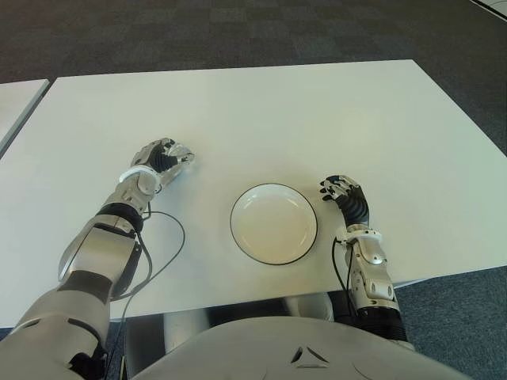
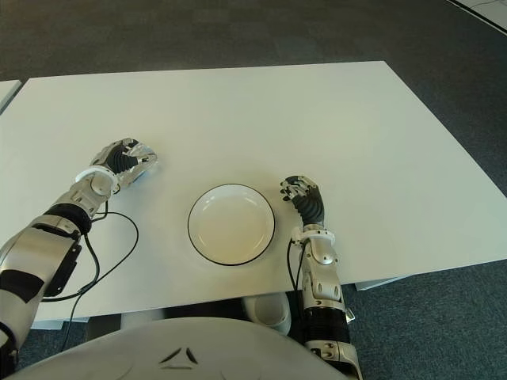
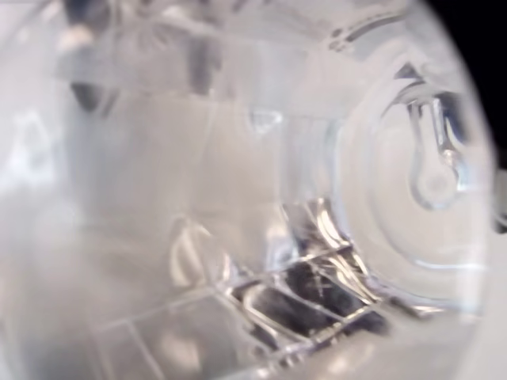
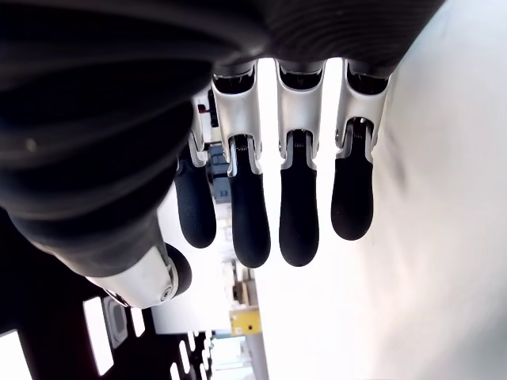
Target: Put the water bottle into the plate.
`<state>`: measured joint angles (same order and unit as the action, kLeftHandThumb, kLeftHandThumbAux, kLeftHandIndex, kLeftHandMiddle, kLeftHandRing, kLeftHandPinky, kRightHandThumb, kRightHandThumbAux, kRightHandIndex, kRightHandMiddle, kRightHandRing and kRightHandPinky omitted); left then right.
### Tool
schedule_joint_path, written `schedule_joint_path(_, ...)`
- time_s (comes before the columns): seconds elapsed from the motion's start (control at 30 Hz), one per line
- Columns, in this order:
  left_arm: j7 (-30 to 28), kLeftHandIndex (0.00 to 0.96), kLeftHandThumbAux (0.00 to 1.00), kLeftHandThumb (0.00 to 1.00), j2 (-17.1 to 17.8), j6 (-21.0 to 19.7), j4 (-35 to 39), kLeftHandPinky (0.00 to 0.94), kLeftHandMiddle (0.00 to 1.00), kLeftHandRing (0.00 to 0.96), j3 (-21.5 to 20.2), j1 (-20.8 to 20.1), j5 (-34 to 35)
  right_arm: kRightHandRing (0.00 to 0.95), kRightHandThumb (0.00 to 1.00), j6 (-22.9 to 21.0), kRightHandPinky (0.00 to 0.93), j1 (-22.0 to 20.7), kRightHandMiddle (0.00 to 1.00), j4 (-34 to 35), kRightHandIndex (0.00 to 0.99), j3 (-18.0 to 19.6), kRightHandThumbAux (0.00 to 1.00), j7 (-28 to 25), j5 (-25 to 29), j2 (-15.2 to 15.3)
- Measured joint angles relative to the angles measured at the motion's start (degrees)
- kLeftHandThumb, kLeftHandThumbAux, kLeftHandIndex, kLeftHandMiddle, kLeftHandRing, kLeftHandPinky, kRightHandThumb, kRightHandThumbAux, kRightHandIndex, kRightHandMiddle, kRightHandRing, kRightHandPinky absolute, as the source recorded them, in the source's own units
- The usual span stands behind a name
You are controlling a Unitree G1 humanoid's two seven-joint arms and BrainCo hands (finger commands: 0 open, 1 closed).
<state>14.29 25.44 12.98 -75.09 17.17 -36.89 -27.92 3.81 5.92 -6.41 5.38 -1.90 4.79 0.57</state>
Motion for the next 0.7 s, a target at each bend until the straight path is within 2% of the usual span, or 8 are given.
schedule_joint_path(0.13,0.9,0.438,0.636,0.874,-0.1,-0.5,0.0,0.584,0.496,0.637,0.6,0.0,-0.4,0.502,0.705,0.0,0.538,0.0,0.492,0.0,0.429,0.1,0.735,0.0,0.0,0.0)
schedule_joint_path(0.33,2.7,0.397,0.664,0.851,-0.4,-3.2,0.0,0.785,0.526,0.774,3.7,-0.4,-2.8,0.499,0.705,0.0,0.533,0.0,0.488,0.0,0.428,0.1,0.736,0.0,0.0,0.0)
schedule_joint_path(0.53,4.1,0.392,0.669,0.850,-0.7,-4.3,0.0,0.859,0.533,0.825,4.6,-0.5,-3.8,0.501,0.704,0.0,0.536,0.0,0.488,0.0,0.427,0.1,0.736,0.0,0.0,0.0)
schedule_joint_path(0.7,4.8,0.395,0.668,0.852,-0.9,-4.4,0.0,0.873,0.540,0.853,4.8,-0.4,-3.8,0.502,0.703,0.0,0.538,0.0,0.491,0.0,0.428,0.1,0.736,0.0,-0.1,0.0)
